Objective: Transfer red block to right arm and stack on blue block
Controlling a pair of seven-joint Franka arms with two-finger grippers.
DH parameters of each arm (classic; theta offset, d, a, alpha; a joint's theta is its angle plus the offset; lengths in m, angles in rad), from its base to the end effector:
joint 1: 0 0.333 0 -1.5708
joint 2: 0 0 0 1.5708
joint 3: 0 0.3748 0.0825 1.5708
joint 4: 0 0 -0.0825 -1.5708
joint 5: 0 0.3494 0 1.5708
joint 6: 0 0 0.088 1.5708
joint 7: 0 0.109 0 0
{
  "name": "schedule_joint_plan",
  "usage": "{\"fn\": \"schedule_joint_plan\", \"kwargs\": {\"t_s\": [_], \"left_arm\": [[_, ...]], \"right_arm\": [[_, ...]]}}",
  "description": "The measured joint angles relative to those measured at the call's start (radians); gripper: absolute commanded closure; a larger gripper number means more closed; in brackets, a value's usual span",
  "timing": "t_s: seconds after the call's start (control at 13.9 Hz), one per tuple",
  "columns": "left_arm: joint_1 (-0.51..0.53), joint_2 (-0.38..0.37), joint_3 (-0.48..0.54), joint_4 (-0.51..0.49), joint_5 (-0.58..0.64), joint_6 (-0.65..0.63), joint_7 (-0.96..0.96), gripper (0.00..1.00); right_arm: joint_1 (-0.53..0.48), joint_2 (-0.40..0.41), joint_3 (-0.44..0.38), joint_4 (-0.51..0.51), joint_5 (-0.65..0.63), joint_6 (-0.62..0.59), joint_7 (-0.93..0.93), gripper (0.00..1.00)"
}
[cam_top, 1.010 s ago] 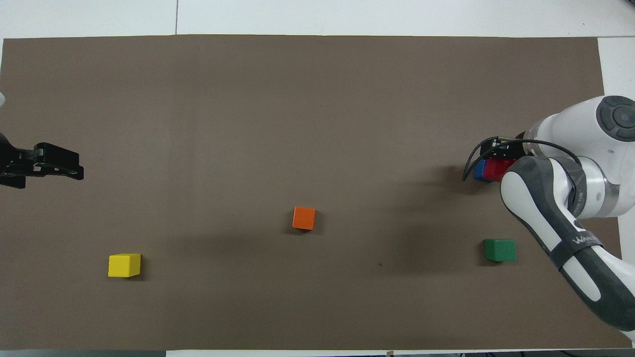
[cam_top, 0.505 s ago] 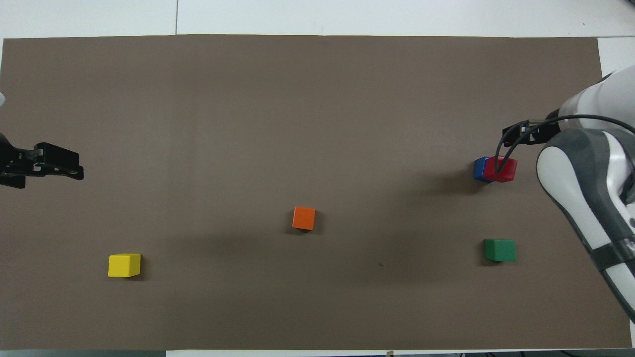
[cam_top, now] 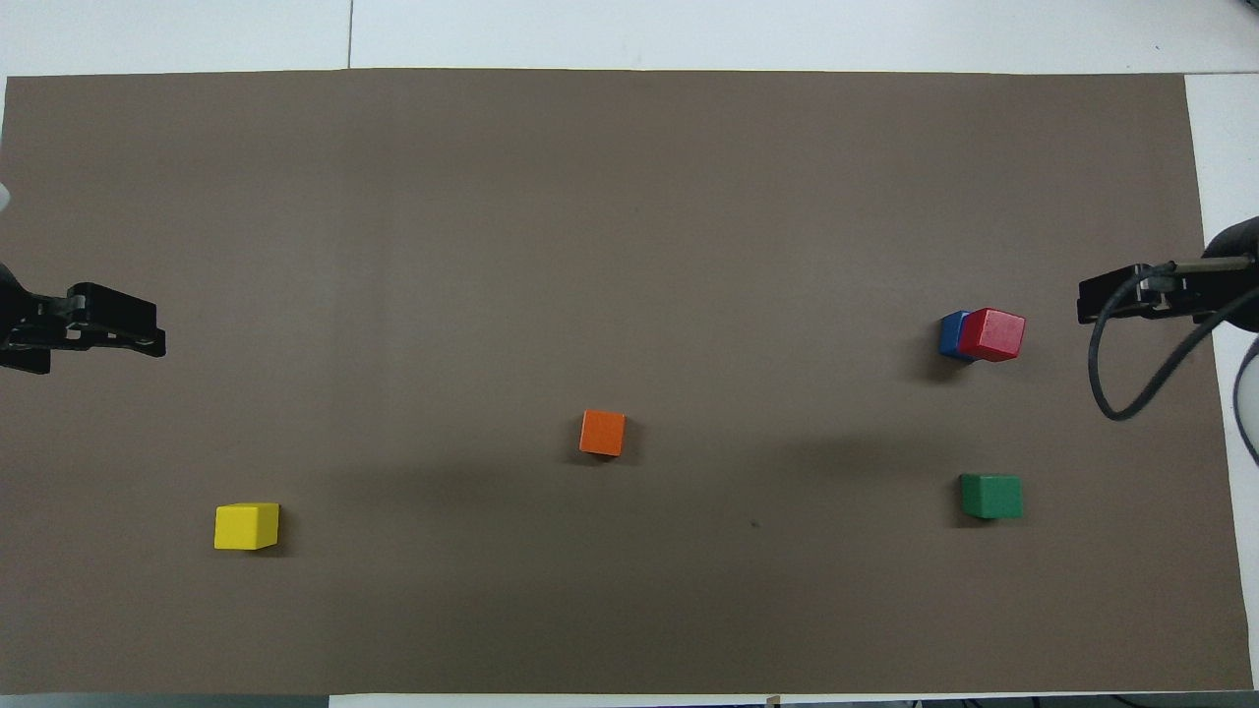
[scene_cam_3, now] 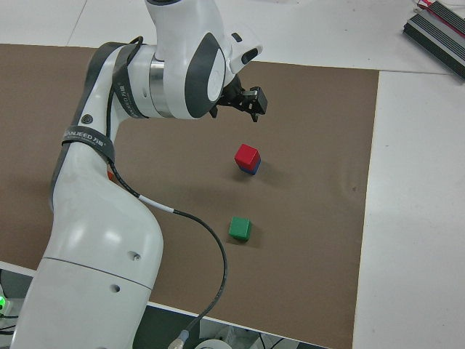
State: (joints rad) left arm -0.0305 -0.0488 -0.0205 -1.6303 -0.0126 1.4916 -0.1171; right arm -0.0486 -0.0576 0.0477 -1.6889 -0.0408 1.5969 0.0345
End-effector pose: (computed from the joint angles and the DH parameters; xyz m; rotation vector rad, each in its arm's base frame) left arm 0.4915 -0.0269 0.6737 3.1327 0.1030 -0.1420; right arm 0.4988 -0.0039 0.6613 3.0966 -0.0523 -0.0522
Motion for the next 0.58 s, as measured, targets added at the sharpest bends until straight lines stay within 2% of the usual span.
{"fn": "schedule_joint_plan", "kwargs": {"t_s": [0.22, 0.58], "left_arm": [[0.000, 0.000, 0.000, 0.000, 0.000, 0.000, 0.000, 0.00], [0.000, 0.000, 0.000, 0.000, 0.000, 0.000, 0.000, 0.00]], "right_arm": [[0.000, -0.016, -0.002, 0.042, 0.020, -0.102, 0.000, 0.00], [-0.007, -0.018, -0.006, 0.045, 0.020, -0.148, 0.000, 0.00]]}}
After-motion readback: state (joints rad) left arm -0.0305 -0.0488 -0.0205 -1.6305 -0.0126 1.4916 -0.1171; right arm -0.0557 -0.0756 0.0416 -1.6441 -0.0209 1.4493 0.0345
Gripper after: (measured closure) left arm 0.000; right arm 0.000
